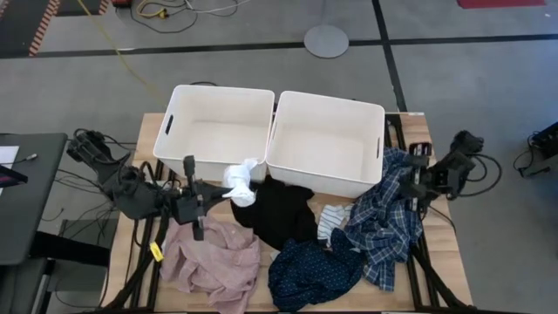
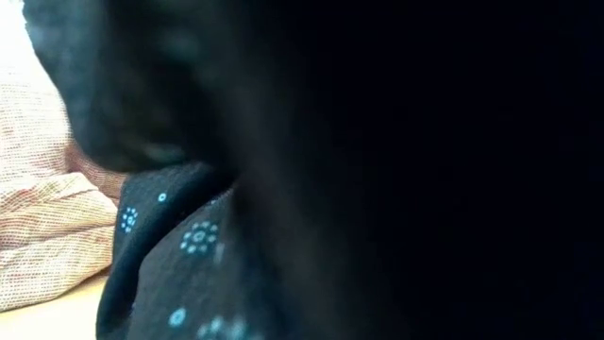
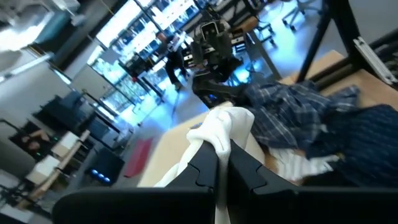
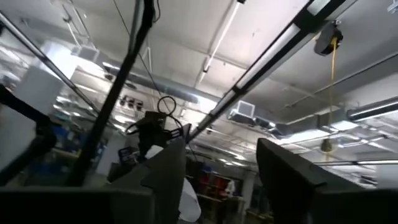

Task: Sort clothes
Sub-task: Put the white socks into the right white laundry bin

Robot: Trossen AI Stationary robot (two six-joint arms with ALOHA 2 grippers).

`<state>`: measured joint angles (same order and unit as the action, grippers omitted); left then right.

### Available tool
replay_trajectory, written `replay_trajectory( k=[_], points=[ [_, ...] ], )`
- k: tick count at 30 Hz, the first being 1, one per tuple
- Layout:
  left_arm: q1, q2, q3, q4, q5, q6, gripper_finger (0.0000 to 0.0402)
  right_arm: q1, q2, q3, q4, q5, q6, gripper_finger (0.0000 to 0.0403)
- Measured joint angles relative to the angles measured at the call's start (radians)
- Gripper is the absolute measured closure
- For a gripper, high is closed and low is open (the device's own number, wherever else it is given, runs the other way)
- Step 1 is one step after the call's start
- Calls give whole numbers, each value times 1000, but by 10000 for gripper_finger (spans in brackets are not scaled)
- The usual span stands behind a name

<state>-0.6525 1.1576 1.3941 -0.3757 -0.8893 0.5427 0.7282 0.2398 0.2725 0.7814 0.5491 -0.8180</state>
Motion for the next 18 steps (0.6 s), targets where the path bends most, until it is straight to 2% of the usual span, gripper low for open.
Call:
replay_trajectory(
  k=[4,8,14,18],
  points=[
    [49,0,0,80,84,64,398,-101,199,171,-39,-3,47,113],
    [111,0,0,154,188,110,398,-211,396,390,-192,-54,119,76],
    [217,0,0,218,369,114,398,-382,699,710,-455,-150,228,72],
    [281,0,0,232,452,101,398,-495,874,880,-540,-301,309,79]
  ],
)
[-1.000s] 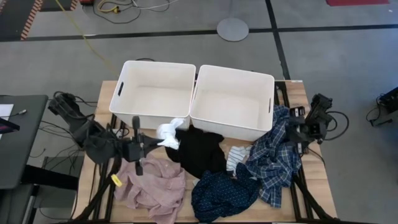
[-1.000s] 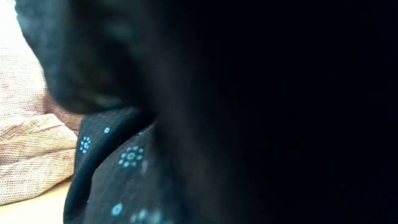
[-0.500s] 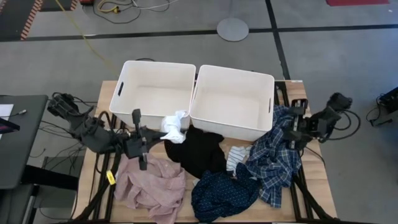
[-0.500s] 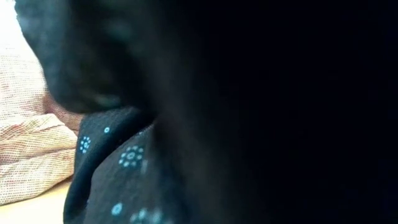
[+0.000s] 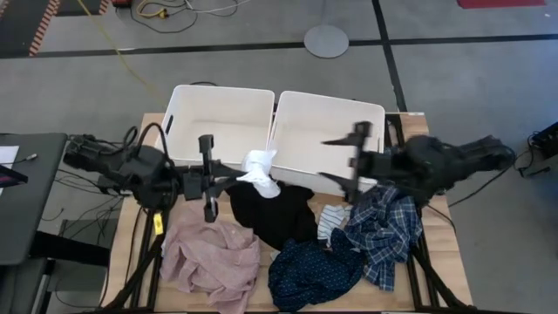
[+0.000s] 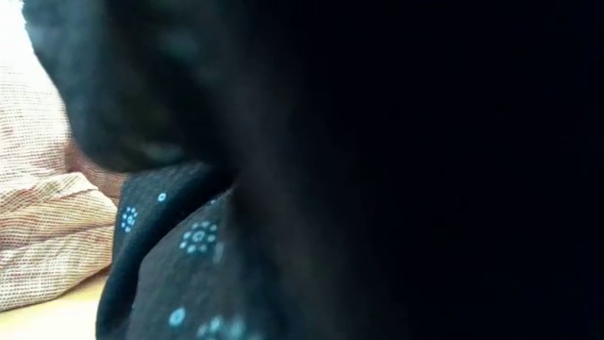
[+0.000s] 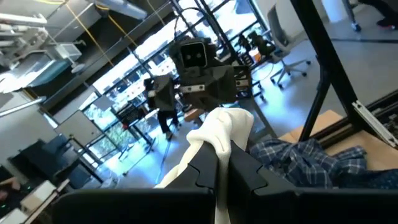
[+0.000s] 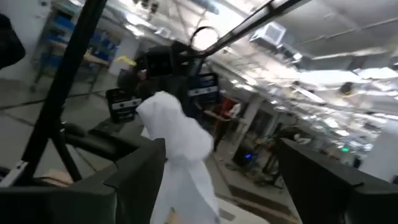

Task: Sort clothes
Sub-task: Put the white socks into the right white laundry bin

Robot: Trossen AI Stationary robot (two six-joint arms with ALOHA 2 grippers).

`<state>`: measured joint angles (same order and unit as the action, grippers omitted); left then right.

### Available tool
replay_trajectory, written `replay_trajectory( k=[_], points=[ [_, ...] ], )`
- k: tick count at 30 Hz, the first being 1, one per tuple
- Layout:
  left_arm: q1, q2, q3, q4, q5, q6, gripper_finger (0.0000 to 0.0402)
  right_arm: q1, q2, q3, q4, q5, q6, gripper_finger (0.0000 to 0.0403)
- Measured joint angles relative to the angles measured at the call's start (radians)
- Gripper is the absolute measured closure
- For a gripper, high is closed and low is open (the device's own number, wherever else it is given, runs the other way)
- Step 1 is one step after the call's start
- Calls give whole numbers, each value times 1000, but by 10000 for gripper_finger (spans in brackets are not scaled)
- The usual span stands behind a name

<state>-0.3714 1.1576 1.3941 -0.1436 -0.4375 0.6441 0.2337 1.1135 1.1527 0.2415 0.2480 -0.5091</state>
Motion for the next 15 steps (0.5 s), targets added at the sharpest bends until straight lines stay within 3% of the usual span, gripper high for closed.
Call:
replay_trajectory(
  k=[4,8,15],
  points=[
    [61,0,0,24,98,-25,398,-79,147,128,-63,-61,52,80],
    [104,0,0,34,176,-47,398,-136,261,216,-96,-187,114,81],
    [153,6,0,16,260,-90,398,-165,382,312,-116,-225,120,81]
  ],
)
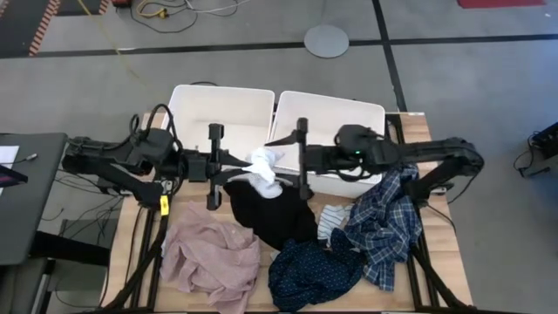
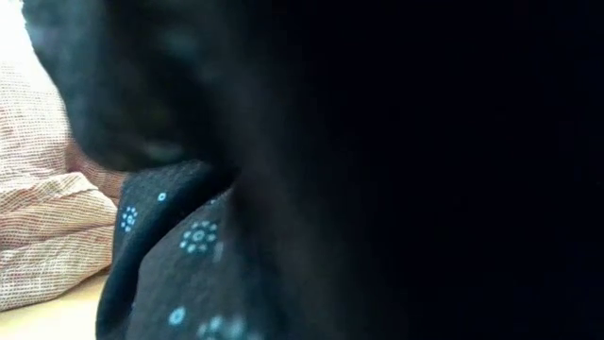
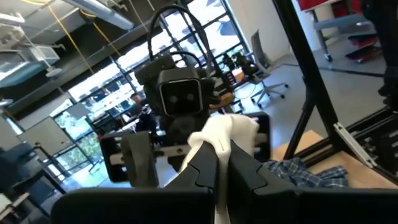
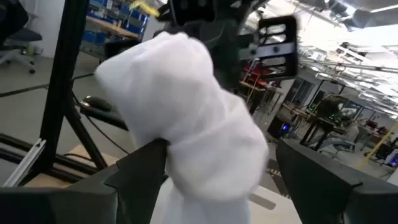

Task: Sort clothes
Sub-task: Put the white socks into the right white laundry bin

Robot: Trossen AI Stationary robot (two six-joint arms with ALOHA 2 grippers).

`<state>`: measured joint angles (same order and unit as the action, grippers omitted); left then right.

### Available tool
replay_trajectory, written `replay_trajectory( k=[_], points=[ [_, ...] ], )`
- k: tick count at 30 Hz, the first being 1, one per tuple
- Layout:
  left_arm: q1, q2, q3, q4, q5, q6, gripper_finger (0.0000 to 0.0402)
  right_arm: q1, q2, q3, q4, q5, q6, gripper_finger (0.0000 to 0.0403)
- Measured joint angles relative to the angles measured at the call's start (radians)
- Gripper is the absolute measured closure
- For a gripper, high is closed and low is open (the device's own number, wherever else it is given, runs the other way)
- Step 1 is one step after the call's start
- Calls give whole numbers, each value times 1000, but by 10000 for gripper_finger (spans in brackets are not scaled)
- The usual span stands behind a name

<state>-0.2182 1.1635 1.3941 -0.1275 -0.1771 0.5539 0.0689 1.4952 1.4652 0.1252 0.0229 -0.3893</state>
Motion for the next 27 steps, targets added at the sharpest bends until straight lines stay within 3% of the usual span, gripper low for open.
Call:
replay_trajectory(
  k=[4,7,10,14,15,19,22,27],
  points=[
    [1,1,0,-22,12,0,398,0,34,27,-25,-2,-1,98],
    [1,1,0,-24,14,2,398,0,47,29,-26,-2,-23,139],
    [1,1,0,-31,13,2,398,0,49,29,-33,-2,-39,215],
    [9,1,0,-47,13,0,398,-5,37,29,-33,-1,-69,362],
    [11,1,0,-51,13,-2,398,-6,33,29,-34,-1,-77,379],
    [23,1,0,-54,12,-22,397,-14,22,29,-50,18,-64,391],
    [30,1,0,-54,-14,-36,387,-12,16,28,-85,99,-72,398],
    [24,0,0,-51,-82,-22,315,-22,-12,28,-153,244,-82,400]
  ],
)
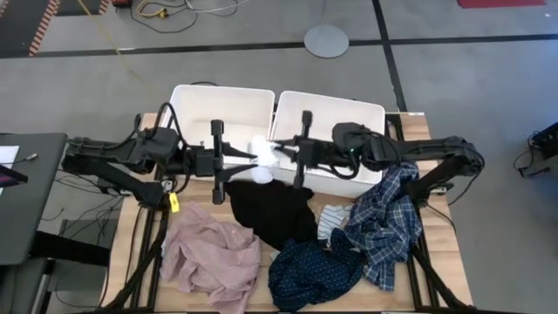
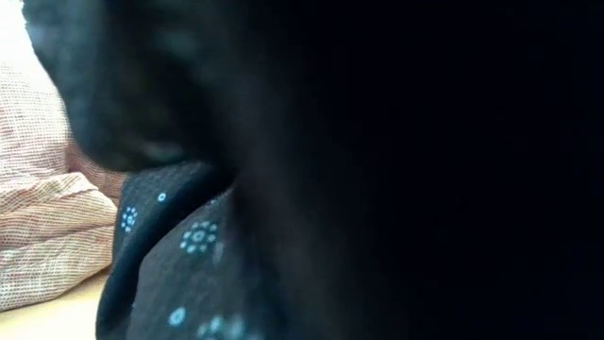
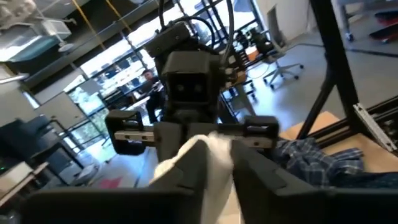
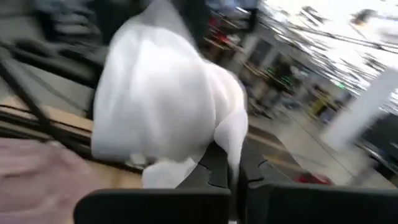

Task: Sort clothes
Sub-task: Put the white socks into the right white laundry bin

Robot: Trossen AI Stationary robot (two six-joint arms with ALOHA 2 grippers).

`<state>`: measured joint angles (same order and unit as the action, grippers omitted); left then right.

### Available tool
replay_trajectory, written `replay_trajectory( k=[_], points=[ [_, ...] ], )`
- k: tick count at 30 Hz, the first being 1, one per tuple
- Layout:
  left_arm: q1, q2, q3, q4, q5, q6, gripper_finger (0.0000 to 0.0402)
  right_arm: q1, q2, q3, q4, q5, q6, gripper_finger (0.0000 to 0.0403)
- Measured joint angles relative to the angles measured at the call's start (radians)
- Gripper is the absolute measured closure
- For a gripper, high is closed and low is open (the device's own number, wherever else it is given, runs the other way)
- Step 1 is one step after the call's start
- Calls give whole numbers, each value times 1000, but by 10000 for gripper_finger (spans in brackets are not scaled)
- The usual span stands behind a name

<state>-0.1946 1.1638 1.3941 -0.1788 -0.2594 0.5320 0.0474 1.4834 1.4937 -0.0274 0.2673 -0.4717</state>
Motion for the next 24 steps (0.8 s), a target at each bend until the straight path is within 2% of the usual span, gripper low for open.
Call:
replay_trajectory(
  k=[6,10,18,24],
  points=[
    [-20,-24,0,-63,-66,-9,205,-20,-84,0,-131,146,3,402],
    [-34,-53,0,-171,-72,-58,164,-52,-153,0,-287,216,72,402],
    [-86,-86,0,-494,-88,-248,154,-175,-250,-1,-684,221,336,403],
    [-145,-65,-1,-605,-83,-347,154,-248,-247,-1,-889,201,442,403]
  ],
)
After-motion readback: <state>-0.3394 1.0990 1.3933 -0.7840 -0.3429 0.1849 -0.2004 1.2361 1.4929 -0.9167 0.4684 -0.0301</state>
